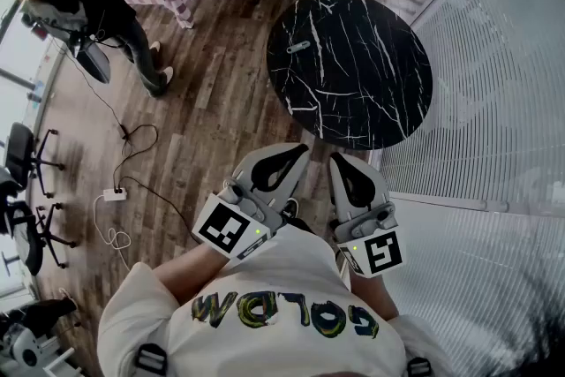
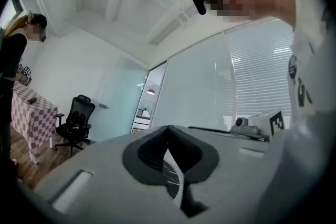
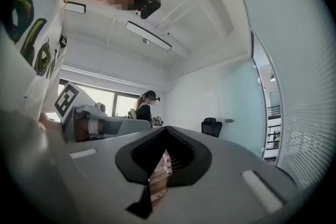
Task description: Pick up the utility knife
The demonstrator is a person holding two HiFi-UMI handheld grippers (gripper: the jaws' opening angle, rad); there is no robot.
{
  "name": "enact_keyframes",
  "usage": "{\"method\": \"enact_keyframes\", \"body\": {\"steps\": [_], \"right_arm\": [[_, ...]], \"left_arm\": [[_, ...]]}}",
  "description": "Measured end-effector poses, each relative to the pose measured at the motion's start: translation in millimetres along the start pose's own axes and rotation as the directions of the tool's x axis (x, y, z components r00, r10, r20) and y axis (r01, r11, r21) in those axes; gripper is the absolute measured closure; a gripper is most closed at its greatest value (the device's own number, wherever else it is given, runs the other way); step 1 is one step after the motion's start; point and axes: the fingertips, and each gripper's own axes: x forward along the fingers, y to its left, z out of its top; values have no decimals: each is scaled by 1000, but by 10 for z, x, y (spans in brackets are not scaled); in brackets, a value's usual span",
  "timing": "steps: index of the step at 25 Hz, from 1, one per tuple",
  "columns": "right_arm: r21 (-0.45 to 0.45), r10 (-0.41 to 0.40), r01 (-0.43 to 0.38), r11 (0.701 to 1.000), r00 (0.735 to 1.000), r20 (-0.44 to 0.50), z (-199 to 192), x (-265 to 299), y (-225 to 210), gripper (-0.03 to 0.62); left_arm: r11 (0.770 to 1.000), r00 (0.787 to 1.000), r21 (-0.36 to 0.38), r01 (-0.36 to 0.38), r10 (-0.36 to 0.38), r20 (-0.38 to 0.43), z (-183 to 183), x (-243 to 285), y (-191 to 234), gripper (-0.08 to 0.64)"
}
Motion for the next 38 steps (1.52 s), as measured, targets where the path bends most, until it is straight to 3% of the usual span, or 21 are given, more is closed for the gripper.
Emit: {"method": "enact_keyframes", "body": {"steps": [23, 29, 38], "right_arm": [[71, 12, -12, 997, 1000, -2, -181, -381, -364, 591], [68, 31, -31, 997, 1000, -4, -214, -163, -505, 591], [64, 30, -30, 998, 1000, 2, -304, 578, -911, 591]], "left_arm": [[1000, 1000, -7, -21, 20, -23, -361, 311, -287, 555], [999, 999, -2, -32, 32, -15, -313, 476, -74, 555], [999, 999, 17, -30, 30, -25, -215, 909, 667, 555]]}}
